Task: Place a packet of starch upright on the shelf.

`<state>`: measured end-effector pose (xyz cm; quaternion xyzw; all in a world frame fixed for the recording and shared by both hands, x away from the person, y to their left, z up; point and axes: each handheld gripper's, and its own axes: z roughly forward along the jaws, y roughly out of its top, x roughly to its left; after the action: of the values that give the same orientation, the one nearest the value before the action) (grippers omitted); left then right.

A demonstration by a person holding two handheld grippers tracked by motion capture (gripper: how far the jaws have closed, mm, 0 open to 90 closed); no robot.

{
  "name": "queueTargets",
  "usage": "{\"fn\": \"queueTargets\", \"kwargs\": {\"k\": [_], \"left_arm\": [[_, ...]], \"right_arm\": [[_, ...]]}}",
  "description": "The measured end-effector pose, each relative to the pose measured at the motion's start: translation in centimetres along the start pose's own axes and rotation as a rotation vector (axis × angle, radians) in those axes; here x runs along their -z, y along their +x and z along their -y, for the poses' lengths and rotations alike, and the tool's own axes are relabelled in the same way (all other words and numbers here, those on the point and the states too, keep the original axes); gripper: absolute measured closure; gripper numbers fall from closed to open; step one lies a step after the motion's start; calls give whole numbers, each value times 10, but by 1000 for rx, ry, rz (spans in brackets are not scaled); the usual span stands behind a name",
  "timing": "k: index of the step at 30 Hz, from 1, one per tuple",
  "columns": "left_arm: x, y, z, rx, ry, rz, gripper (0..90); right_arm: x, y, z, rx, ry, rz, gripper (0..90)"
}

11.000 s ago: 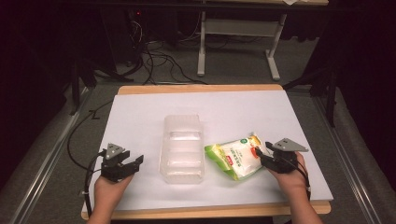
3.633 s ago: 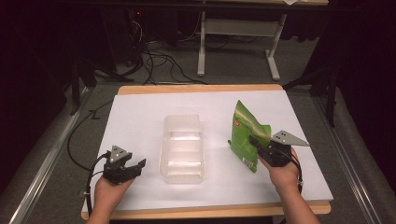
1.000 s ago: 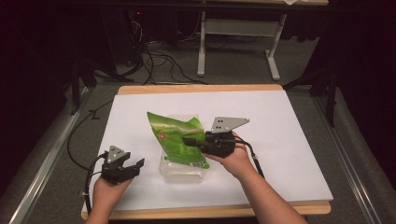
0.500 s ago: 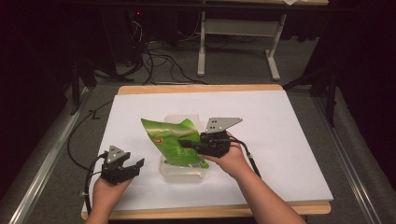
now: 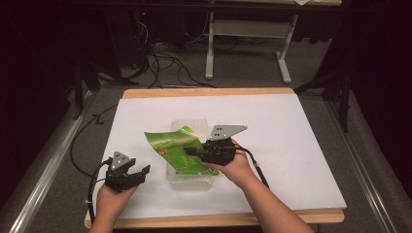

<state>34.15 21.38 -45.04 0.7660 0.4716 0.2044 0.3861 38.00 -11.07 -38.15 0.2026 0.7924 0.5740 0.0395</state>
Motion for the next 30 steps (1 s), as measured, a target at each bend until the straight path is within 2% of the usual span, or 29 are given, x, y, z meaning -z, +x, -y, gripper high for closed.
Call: {"fn": "queueTargets", "kwargs": {"k": [3,8,13,14,17,19,20,22,23,24,26,28,30], "left_arm": [[0,-1,0,3,-3,0,377],[0,-2,-1,0,-12,10,381],[0,-11,-3,7,-18,50,412],[0,-14,-3,11,-20,73,426],[0,-22,-5,26,-23,111,543],[0,-28,-6,42,-36,135,650],[1,-33,-6,44,-43,141,705],[0,-41,-7,40,-45,163,824],[-2,-46,-7,35,-36,171,872],[-3,-49,-6,30,-24,178,900],[-7,-55,-6,3,4,189,900],[-9,-59,-5,-10,16,197,900],[-11,-61,-5,-18,24,196,900]], "right_arm": [[3,0,-1,-3,-14,12,800],[16,3,-2,8,-25,75,702],[38,9,6,15,-30,147,671],[43,11,9,14,-34,164,671],[56,16,20,10,-19,232,684],[62,20,30,-3,-15,284,725],[64,23,34,-6,-4,331,766],[65,26,44,-32,15,375,900],[62,28,49,-44,45,383,900],[56,30,53,-37,92,383,900],[48,32,59,-42,133,389,900],[40,33,62,-40,168,414,900],[33,32,64,-31,195,412,900]]}}
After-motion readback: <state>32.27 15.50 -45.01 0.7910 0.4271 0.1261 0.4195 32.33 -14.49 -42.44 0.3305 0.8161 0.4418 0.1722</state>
